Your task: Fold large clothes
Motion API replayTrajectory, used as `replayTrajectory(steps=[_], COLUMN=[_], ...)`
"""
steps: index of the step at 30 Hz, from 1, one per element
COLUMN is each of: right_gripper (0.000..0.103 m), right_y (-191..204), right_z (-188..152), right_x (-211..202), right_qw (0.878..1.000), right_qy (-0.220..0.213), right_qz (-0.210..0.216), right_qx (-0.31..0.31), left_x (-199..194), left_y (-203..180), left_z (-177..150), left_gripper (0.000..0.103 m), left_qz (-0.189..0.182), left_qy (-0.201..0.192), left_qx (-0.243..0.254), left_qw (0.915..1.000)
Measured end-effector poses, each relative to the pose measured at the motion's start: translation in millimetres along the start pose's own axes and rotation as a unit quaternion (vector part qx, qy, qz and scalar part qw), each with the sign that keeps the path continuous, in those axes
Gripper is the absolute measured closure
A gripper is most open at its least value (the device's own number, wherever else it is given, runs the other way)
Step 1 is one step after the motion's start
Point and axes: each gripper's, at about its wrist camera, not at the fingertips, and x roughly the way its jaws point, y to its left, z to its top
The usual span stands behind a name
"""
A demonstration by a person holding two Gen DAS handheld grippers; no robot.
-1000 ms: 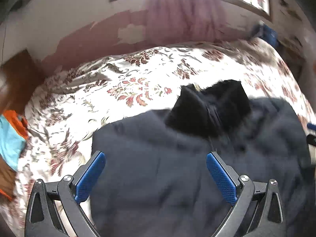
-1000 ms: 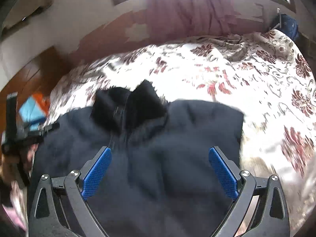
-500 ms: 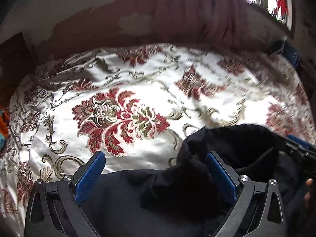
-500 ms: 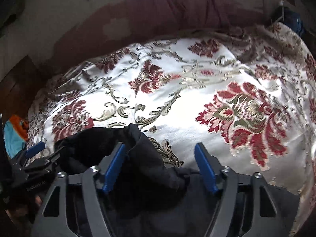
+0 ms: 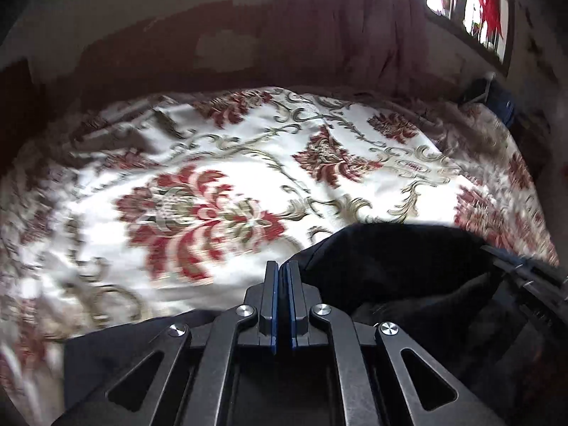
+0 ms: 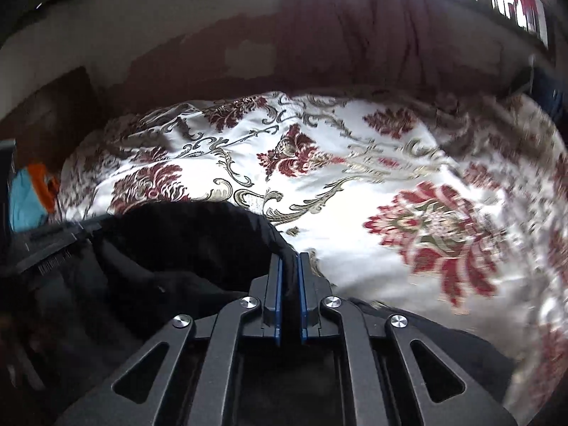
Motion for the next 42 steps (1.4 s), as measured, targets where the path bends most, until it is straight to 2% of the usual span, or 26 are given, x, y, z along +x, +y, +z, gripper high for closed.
replayTrajectory(steps=[3, 5, 11, 13, 15, 16, 17, 18, 21, 23, 24, 28, 31, 33, 35, 37, 39, 42], right_gripper=[0.098, 0.099, 0.099, 0.099, 0.099, 0.099, 0.099, 0.099, 0.099, 0.097, 0.097, 0.097, 0.096, 0.088, 0.085, 0.085, 0.085, 0.085], right_y=[-9, -5, 4, -1, -10, -12, -10, -8, -4, -9, -12, -26, -33, -36, -36, -30, -25, -12], right_z=[-7, -12, -50, -66, -75, -75, -76, -76, -78, -76, -75, -68, -48, -30, -8, 1, 2, -13], right_x=[-21, -29, -29, -19, -15, -14, -14, -14, -15, -25, -32, -58, -75, -76, -65, -46, -25, -5], right_qw=[1.000, 0.998, 0.990, 0.988, 0.990, 0.991, 0.991, 0.991, 0.990, 0.992, 0.993, 0.994, 0.996, 0.997, 0.997, 0.994, 0.989, 0.986], right_qy=[-0.001, 0.006, 0.051, 0.076, 0.082, 0.077, 0.074, 0.072, 0.071, 0.057, 0.051, 0.034, -0.001, -0.022, -0.028, -0.006, 0.022, 0.056], right_qz=[-0.003, -0.012, -0.026, -0.045, -0.036, -0.029, -0.025, -0.025, -0.025, -0.004, 0.008, 0.036, 0.045, 0.047, 0.073, 0.105, 0.134, 0.149], right_qx=[-0.031, -0.063, -0.125, -0.126, -0.108, -0.104, -0.107, -0.111, -0.121, -0.110, -0.103, -0.095, -0.076, -0.050, 0.000, 0.032, 0.057, 0.041], left_x=[-19, -29, -41, -35, -16, -8, -6, -7, -9, -9, -12, -29, -52, -69, -75, -67, -47, -28], left_y=[17, 26, 20, 21, 32, 45, 55, 60, 55, 53, 54, 66, 75, 74, 66, 53, 36, 15], left_z=[-4, -8, -34, -50, -70, -78, -82, -83, -84, -84, -83, -79, -73, -59, -41, -20, -3, -1], left_gripper=[0.099, 0.099, 0.099, 0.101, 0.101, 0.101, 0.101, 0.101, 0.101, 0.101, 0.101, 0.101, 0.101, 0.101, 0.101, 0.101, 0.101, 0.101], left_qz=[0.012, 0.008, 0.010, 0.011, 0.059, 0.057, 0.048, 0.032, 0.025, 0.025, 0.011, -0.020, -0.030, -0.038, -0.044, -0.069, -0.102, -0.135], left_qy=[0.000, 0.007, 0.033, 0.059, 0.104, 0.127, 0.132, 0.125, 0.112, 0.109, 0.104, 0.085, 0.041, -0.017, -0.059, -0.057, -0.031, 0.000], left_qx=[-0.008, -0.005, 0.058, 0.070, 0.081, 0.063, 0.046, 0.035, 0.048, 0.052, 0.049, 0.005, -0.018, -0.014, -0.014, -0.028, -0.044, -0.047], left_qw=[0.9999, 0.9999, 0.9977, 0.9957, 0.9895, 0.9883, 0.9890, 0.9911, 0.9923, 0.9924, 0.9933, 0.9962, 0.9985, 0.9990, 0.9972, 0.9956, 0.9933, 0.9898])
